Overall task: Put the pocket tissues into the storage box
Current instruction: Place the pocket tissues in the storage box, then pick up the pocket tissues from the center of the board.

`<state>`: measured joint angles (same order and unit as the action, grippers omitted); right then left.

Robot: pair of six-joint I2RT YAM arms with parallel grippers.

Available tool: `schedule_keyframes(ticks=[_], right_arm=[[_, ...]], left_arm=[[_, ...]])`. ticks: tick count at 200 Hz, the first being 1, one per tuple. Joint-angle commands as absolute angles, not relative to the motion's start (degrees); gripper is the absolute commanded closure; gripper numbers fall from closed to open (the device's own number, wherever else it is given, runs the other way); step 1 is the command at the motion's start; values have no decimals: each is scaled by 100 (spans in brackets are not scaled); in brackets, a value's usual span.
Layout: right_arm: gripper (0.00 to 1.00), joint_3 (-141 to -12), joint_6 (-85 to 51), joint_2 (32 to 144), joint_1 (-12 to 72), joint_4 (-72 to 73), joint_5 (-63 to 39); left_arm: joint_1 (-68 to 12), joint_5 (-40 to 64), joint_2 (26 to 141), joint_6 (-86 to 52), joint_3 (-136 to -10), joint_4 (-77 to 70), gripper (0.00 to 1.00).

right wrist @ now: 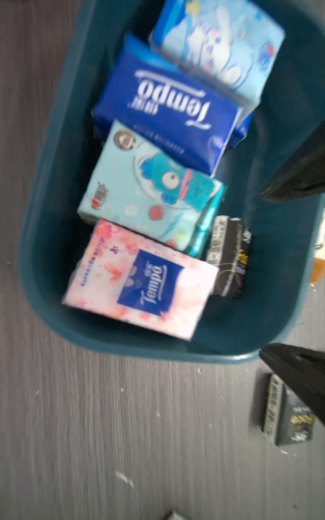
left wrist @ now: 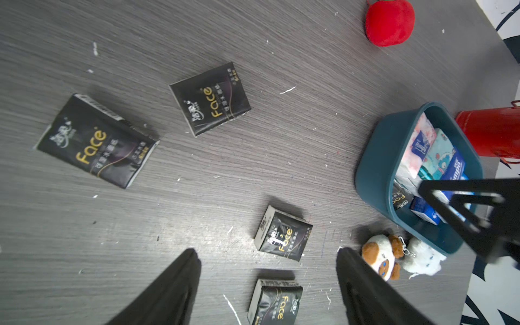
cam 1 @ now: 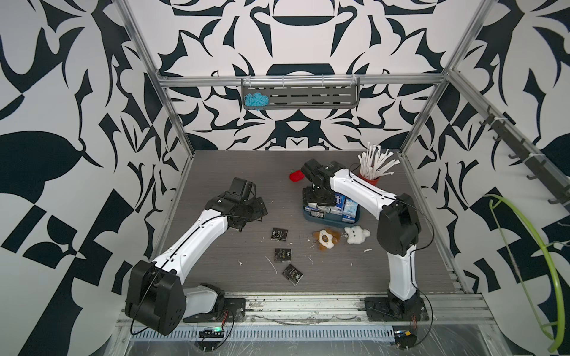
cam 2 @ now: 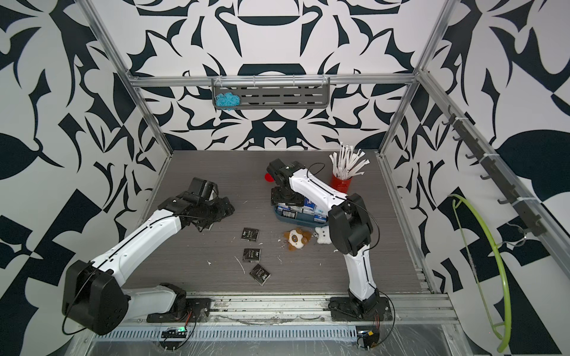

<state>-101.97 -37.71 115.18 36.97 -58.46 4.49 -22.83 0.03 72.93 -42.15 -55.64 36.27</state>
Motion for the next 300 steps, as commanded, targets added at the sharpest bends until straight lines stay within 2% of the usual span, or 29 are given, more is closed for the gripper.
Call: schedule_keyframes(ticks=[1, 54, 103, 164, 218, 251, 300], right_arm=[[16, -10099, -3786, 11079, 4051, -5977, 598], [14, -10062, -3906, 11136, 5290, -5781, 451], [7, -10455, -3986, 11849, 5907, -5531, 296], [0, -10958, -4938, 12580, 5932, -5811, 369], [0, -10959, -5830, 12783, 5807, -5508, 461], [5, -10618, -6382, 12831, 5730, -4931, 293], [12, -10699, -6667, 13011, 5713, -4876, 433]], left_arm=[[-2236, -149, 7119, -4139, -5445, 3752, 17], [-1503, 360, 7073, -4273, -5146, 3474, 17], [-596, 958, 6816, -4515, -4668, 3331, 17], [-417, 1133, 6580, -4384, -4544, 3440, 17], [-415, 1095, 6604, -4091, -4709, 3542, 17], [-420, 1020, 6580, -3892, -4814, 3671, 17], [-419, 1077, 6589, -3732, -4883, 3729, 17]])
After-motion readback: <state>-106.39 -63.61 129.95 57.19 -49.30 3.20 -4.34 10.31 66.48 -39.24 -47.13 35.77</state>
